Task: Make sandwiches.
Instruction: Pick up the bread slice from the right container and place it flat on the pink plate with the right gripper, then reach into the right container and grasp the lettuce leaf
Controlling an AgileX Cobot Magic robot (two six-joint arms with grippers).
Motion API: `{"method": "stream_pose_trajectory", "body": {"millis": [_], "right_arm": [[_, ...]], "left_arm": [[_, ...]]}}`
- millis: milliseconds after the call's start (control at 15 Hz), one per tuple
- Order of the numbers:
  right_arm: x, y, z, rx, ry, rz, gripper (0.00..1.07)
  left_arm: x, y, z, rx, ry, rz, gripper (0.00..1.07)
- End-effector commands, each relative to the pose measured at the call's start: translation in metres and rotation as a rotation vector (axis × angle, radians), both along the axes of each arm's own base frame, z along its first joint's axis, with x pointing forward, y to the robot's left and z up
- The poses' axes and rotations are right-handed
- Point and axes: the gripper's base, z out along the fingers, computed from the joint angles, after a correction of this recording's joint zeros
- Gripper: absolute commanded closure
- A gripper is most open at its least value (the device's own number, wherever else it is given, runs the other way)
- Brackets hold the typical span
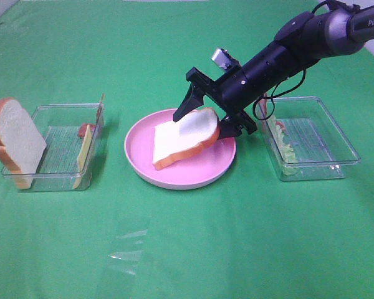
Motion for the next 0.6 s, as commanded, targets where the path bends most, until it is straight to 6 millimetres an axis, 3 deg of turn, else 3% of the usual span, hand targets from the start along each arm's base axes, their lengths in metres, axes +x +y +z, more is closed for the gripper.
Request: {"method": "stream_pose_trajectory", "body": {"millis": [67,400,600], "right_arm": [[-0.004,-0.002,0.010,-0.036,-0.007,0.034,0.30],[-0.011,-0.013,0.054,-0.145,-0.104,0.078,0.30],[-0.026,-0.025,0.083,-0.247,-0.096,0.163,0.30]], "left_arm": [[-0.003,0.000,0.001,0.003,-0.031,-0.005,0.07],[-0.003,0.000,0.001,0.003,-0.032,-0.005,0.07],[-0.003,0.000,0.001,0.003,-0.032,-0.005,0.07]]}}
